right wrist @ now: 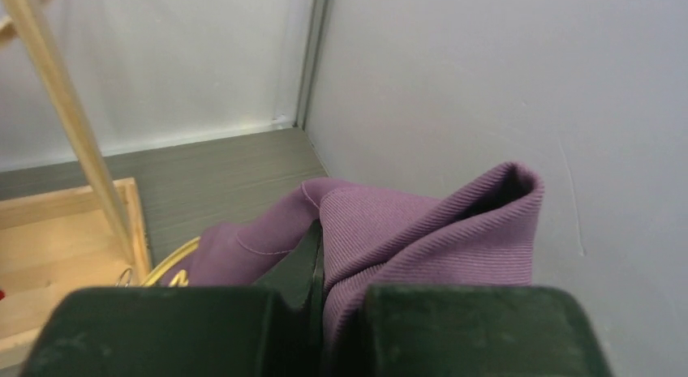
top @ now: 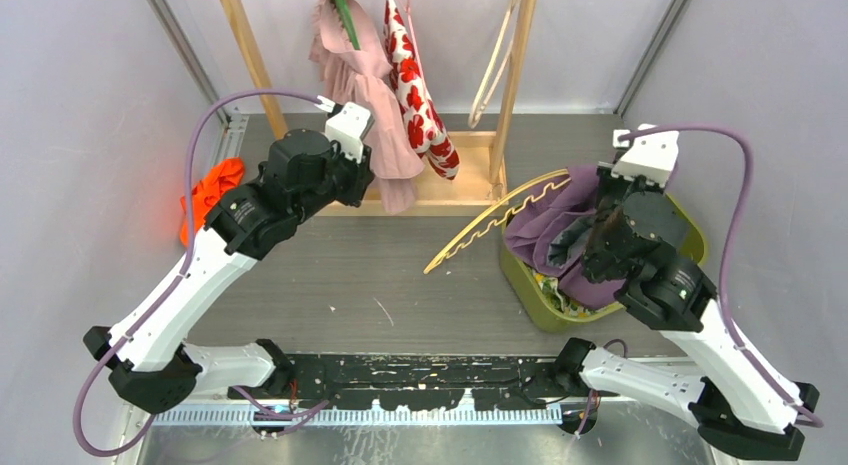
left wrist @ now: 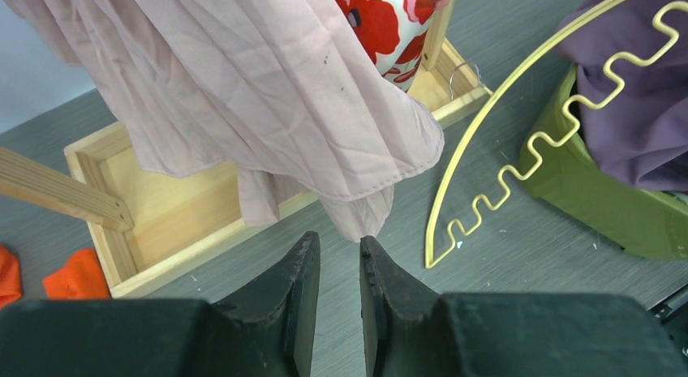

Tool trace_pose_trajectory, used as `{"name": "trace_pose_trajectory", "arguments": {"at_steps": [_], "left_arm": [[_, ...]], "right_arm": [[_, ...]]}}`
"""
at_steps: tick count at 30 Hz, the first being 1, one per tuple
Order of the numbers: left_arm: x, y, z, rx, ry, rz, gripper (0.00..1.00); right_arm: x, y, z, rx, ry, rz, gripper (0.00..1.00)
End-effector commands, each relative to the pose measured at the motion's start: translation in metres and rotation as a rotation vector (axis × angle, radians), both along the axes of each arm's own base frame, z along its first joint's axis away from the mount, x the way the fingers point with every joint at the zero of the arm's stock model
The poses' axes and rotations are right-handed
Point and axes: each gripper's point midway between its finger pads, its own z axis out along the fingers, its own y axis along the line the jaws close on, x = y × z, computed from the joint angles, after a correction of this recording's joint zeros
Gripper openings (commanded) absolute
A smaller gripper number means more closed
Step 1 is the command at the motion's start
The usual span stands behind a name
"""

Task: Remove the skirt from the hanger
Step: Place the skirt in the bin.

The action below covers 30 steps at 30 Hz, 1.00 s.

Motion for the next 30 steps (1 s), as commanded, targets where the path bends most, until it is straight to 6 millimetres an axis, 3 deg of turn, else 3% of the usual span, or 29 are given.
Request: {"name": "trace_pose_trajectory", "arguments": {"at_steps": [1,7,11,22,30], "left_arm": [[0.0,0.003,0.015,-0.005,-0.037,0.0,0.25],[0.002,-0.01,0.019,-0.036,-0.027,-0.037,0.25],[0.004,-0.022,0.019,-0.053,-0.008,-0.068,0.25],[0.005,-0.022,0.012,-0.045,0.003,-0.062,0.24],[0.004,-0.018,0.01,-0.042,0.0,-0.054,0.24]], "right_arm": [[-0.044,-0.054,0.006,0.214,-0.11,-0.149,0.01],[-0.09,-0.11,-0.018,0.293,-0.168,-0.268,0.01],[-0.099,-0.121,-0.033,0.278,-0.167,-0.267,0.01],[-0.049,-0.057,-0.056,0.13,0.018,-0.14,0.01],[-0.036,-0.036,-0.06,0.109,0.088,-0.056,0.01]]}}
